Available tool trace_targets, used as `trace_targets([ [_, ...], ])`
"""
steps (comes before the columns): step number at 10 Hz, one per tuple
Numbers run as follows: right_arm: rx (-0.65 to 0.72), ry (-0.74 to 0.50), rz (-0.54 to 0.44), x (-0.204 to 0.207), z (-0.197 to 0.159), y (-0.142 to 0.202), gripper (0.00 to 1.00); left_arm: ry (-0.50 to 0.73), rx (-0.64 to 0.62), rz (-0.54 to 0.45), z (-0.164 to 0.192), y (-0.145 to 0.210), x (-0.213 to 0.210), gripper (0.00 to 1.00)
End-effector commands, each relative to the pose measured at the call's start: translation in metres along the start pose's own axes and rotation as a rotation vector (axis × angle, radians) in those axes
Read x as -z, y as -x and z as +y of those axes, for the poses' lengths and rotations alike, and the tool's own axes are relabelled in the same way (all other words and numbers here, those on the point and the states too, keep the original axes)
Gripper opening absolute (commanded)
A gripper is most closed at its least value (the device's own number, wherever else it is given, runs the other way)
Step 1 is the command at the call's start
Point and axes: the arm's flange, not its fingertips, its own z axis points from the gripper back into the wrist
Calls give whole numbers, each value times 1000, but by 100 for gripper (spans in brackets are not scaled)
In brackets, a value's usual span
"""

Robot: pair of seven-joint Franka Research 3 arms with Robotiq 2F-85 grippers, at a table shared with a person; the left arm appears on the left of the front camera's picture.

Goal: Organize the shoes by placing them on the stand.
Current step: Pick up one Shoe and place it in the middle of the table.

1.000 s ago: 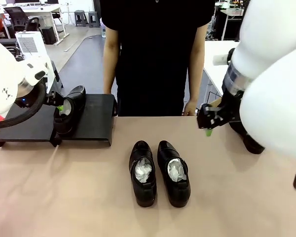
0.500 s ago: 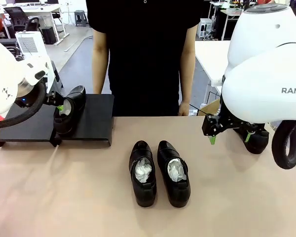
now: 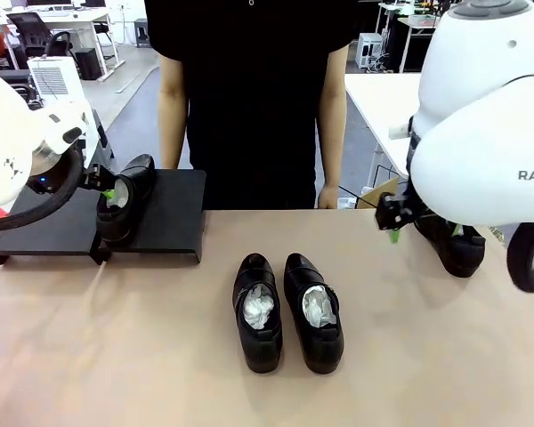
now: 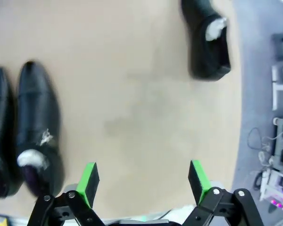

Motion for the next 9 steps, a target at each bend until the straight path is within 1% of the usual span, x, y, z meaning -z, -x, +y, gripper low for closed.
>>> trace_targets([
  [1,3,34,-3,44,-34,-56,100,-1,0,-6,2,0,0,100],
  [2,-64,-41,43,65,-46,-75,100,-1,0,-6,2,0,0,100],
  [3,-111,-119,68,88,-51,-91,100,-1,0,-6,2,0,0,100],
  [4,-116,-118,99,106,-54,-103,100,-1,0,-6,2,0,0,100],
  [5,-44,-142,152,120,-58,-116,100,-1,0,-6,2,0,0,100],
  [6,-66,-55,62,108,-64,-86,100,-1,0,-6,2,0,0,100],
  [8,-66,-55,62,108,-64,-86,100,-1,0,-6,2,0,0,100],
  [9,-71,-85,97,128,-62,-101,100,-1,0,-6,2,0,0,100],
])
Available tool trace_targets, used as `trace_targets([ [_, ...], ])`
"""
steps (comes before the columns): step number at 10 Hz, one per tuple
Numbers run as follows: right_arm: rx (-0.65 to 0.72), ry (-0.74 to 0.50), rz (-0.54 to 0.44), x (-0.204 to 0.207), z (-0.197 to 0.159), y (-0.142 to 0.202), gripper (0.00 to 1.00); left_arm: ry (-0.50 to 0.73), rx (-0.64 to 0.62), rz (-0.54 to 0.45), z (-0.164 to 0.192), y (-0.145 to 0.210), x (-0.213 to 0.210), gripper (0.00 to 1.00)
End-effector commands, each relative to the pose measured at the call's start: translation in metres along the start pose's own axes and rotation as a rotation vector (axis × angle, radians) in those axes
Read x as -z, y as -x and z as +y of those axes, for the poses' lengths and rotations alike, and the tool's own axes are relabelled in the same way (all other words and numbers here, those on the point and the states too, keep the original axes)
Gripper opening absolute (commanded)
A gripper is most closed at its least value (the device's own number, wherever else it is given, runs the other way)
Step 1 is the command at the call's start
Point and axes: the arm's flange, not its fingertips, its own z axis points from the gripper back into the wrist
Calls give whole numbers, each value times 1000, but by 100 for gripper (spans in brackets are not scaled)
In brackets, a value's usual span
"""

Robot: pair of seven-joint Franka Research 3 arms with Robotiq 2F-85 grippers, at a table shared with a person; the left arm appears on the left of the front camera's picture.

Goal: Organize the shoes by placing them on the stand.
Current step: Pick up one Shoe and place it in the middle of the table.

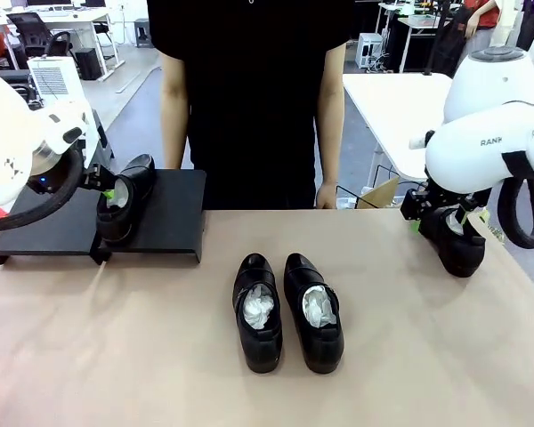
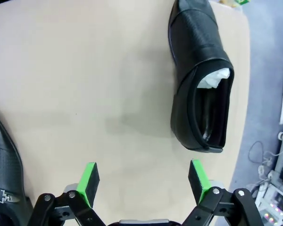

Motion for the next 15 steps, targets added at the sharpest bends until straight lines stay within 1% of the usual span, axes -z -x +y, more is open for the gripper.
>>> trace_targets([
  [1,-110,-15,-85,-6,11,16,100,-1,0,-7,3,0,-1,100],
  [2,-113,-31,-97,-9,5,10,100,-1,0,-7,3,0,-1,100],
  [4,-91,-74,-68,1,-21,-23,100,-1,0,-7,3,0,-1,100],
  [6,-89,-104,1,16,-35,-47,100,-1,0,-7,3,0,-1,100],
  [8,-107,-136,88,44,-44,-69,100,-1,0,-7,3,0,-1,100],
  [9,-112,-134,110,56,-46,-77,100,-1,0,-7,3,0,-1,100],
  [11,-95,-93,141,73,-49,-84,100,-1,0,-7,3,0,-1,100],
  [15,-64,-89,173,93,-58,-83,100,-1,0,-7,3,0,-1,100],
])
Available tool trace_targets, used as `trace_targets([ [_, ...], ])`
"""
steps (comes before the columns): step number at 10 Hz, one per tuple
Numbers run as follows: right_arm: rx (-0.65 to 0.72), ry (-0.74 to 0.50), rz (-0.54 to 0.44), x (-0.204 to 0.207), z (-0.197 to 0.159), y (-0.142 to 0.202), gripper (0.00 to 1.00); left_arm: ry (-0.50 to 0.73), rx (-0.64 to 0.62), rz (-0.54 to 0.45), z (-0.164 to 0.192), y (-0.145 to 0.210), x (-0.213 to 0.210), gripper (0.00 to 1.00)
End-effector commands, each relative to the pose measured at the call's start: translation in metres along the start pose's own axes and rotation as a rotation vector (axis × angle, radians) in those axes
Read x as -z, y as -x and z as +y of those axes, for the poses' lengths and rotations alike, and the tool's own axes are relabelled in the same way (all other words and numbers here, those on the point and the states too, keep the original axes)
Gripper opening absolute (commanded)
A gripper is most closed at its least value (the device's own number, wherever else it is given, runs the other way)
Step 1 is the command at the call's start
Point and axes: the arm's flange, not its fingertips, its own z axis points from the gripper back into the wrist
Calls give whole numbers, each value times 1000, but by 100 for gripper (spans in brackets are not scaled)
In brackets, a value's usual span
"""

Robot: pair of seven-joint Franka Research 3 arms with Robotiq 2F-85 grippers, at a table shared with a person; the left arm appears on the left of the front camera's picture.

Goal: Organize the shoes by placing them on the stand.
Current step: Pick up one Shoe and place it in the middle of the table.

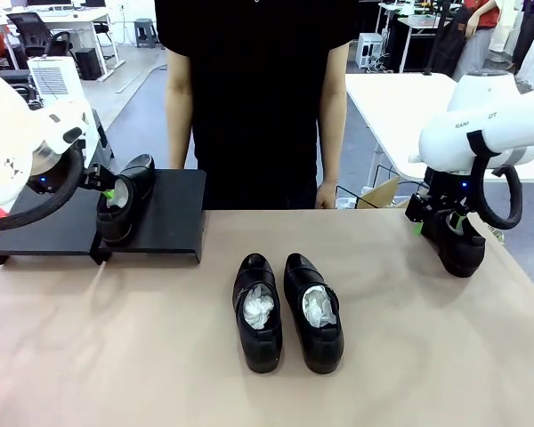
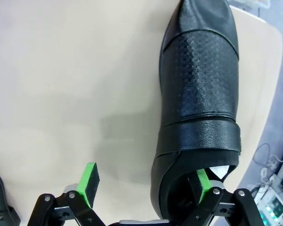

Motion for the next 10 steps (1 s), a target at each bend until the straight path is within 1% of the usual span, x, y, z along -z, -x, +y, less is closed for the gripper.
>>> trace_targets([
  [1,9,-20,24,7,-5,-5,100,-1,0,-7,3,1,-1,100],
  [2,8,-26,28,13,-4,-4,100,-1,0,-7,3,1,-1,100],
  [3,5,-26,21,17,-5,-4,87,-1,0,-7,3,1,-1,100],
  [7,27,-6,21,18,-5,-5,8,-1,0,-7,3,1,-1,100],
  [8,33,-4,20,18,-6,-4,0,-1,0,-7,3,1,-1,100],
  [10,43,4,14,17,-7,-3,0,-1,0,-7,3,1,-1,100],
])
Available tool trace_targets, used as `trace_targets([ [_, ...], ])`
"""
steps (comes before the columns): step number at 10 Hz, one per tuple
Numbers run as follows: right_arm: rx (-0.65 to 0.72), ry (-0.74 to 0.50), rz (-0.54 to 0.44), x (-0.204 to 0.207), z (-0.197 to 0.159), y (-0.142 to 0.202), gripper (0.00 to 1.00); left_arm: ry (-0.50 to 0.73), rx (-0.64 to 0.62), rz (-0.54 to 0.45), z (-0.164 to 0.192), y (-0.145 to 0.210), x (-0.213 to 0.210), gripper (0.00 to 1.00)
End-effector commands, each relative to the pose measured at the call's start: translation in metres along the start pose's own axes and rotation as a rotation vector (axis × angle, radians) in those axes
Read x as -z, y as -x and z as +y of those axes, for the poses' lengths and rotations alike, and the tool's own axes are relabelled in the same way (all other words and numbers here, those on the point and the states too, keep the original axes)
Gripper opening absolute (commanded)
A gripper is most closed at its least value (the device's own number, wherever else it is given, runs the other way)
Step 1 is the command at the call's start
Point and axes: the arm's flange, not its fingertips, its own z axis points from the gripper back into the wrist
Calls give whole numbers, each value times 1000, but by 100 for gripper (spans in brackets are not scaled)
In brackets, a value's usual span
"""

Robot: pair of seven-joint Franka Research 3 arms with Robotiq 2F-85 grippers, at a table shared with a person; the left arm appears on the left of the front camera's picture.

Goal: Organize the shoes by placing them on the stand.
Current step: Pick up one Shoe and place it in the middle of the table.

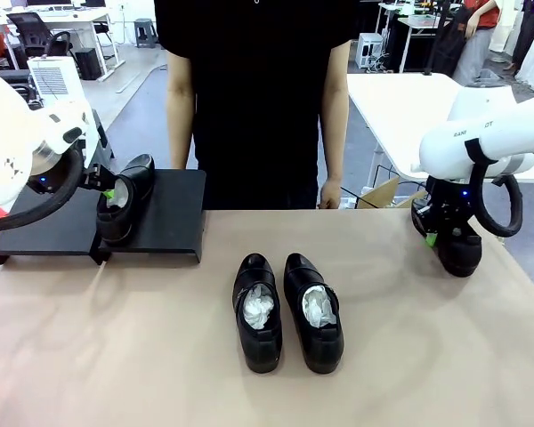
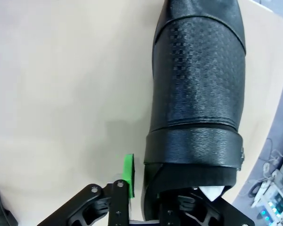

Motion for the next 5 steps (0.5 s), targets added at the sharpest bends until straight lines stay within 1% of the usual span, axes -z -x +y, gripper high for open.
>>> trace_targets([
  [1,30,11,-17,-4,-1,-1,0,-1,0,-7,3,1,-1,100],
  [4,47,12,-15,-4,-6,-2,0,-1,0,-7,3,1,-1,100],
  [5,80,3,-5,-6,-5,-1,0,-1,0,-7,3,1,-1,100],
])
